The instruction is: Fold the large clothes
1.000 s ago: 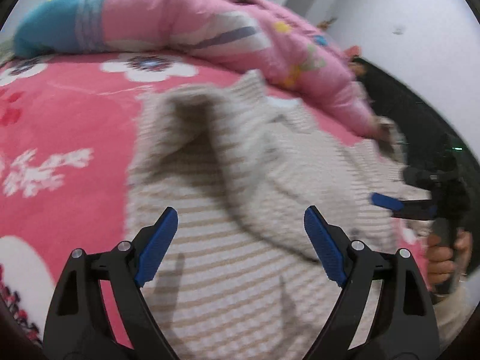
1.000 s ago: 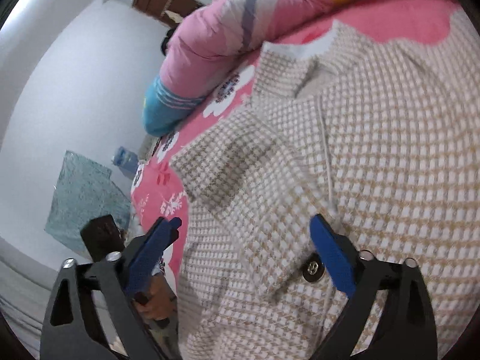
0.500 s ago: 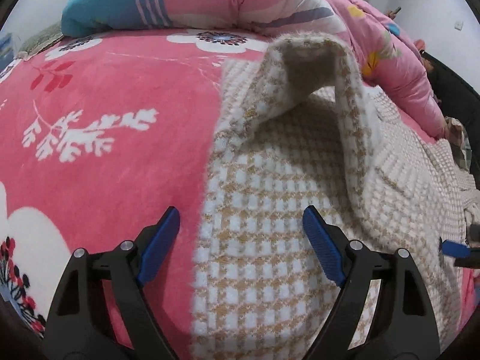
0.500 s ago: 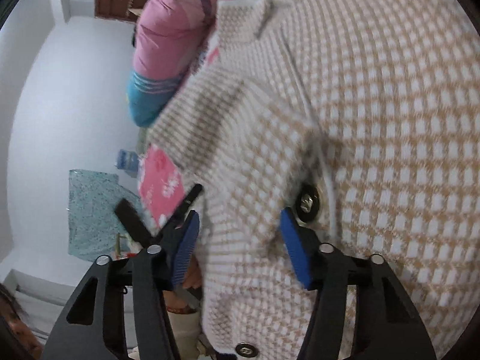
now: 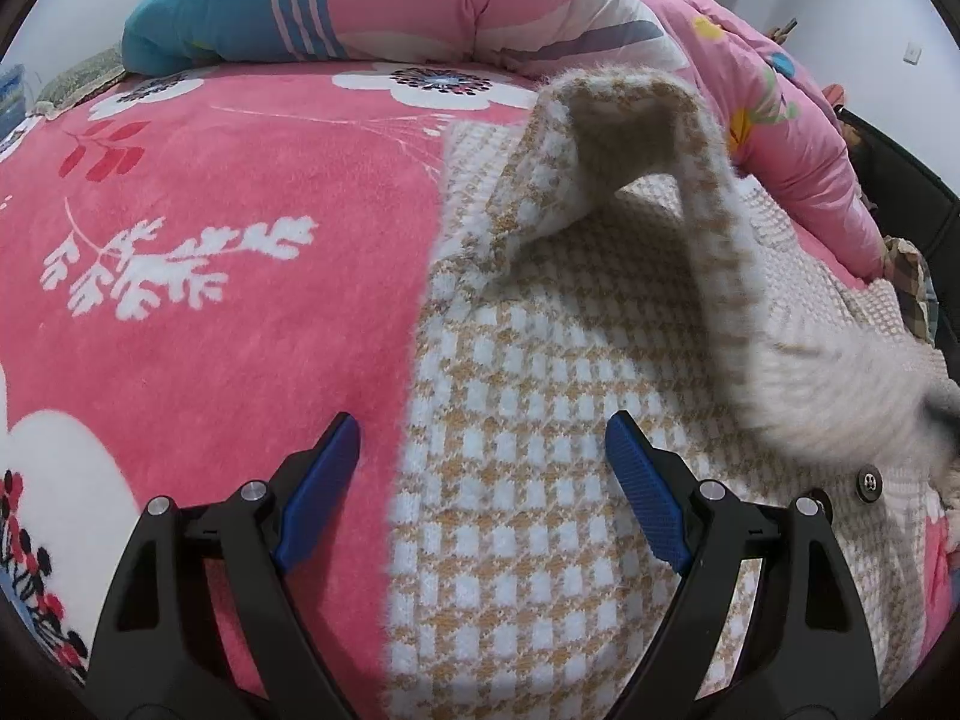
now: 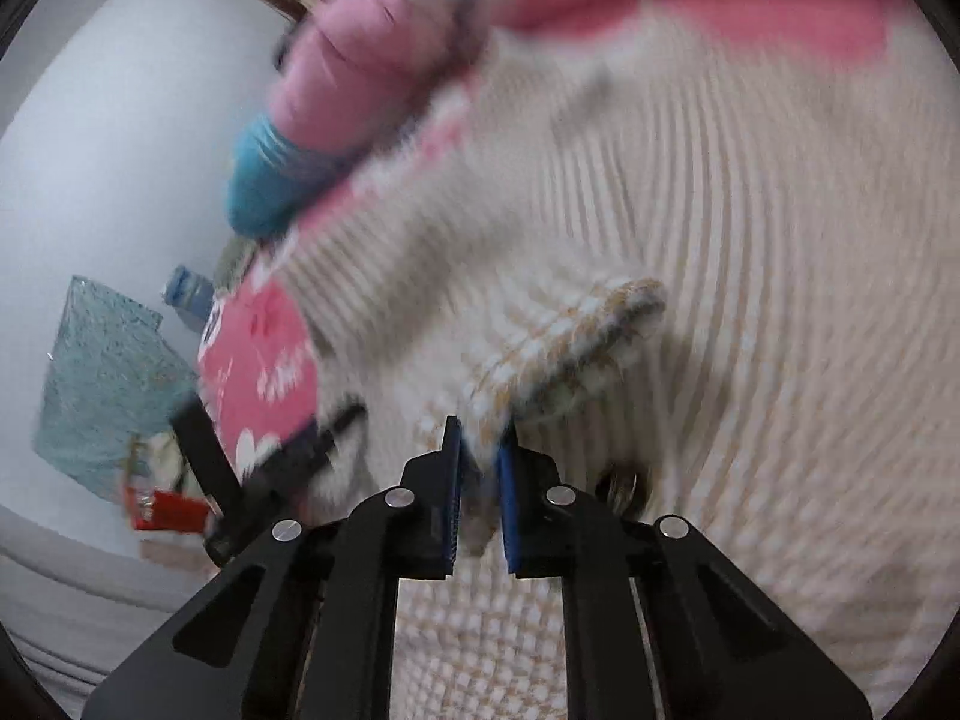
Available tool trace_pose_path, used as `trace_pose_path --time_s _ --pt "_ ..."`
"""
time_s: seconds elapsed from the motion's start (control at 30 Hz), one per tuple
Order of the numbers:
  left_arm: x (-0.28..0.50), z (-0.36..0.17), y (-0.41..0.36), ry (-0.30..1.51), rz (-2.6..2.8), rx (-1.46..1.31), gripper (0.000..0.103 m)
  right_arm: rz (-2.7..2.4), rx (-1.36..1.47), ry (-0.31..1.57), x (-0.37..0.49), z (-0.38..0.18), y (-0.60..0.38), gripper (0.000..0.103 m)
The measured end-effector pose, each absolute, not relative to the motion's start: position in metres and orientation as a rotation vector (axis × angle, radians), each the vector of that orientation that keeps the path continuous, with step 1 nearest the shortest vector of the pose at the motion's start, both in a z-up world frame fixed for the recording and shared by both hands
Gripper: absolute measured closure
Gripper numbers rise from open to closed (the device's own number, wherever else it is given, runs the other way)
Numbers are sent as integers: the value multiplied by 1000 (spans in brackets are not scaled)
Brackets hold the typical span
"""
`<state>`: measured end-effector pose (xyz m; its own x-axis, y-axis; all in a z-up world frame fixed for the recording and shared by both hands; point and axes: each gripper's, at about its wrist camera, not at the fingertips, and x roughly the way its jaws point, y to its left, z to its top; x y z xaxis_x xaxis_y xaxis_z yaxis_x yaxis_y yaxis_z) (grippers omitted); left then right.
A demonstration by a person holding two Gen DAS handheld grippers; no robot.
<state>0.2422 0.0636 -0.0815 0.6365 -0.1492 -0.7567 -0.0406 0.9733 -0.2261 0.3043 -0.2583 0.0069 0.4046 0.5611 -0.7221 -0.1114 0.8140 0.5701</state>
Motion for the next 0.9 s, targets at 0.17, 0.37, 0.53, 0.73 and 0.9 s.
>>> trace_pose_path --time_s 0.17,0.37,0.53,0.73,0.9 --pt "241 -83 67 876 -69 -237 22 322 366 903 317 66 -294 97" --pt "241 -83 65 880 -66 -227 22 159 306 939 363 52 -337 98" --pt "241 -82 65 879 -66 -230 22 198 270 922 378 73 -336 98" --pt "241 -83 64 875 -66 -233 22 205 366 1087 378 22 -347 42" --pt "241 -83 64 874 -68 -235 22 109 387 1249 386 -49 -356 44"
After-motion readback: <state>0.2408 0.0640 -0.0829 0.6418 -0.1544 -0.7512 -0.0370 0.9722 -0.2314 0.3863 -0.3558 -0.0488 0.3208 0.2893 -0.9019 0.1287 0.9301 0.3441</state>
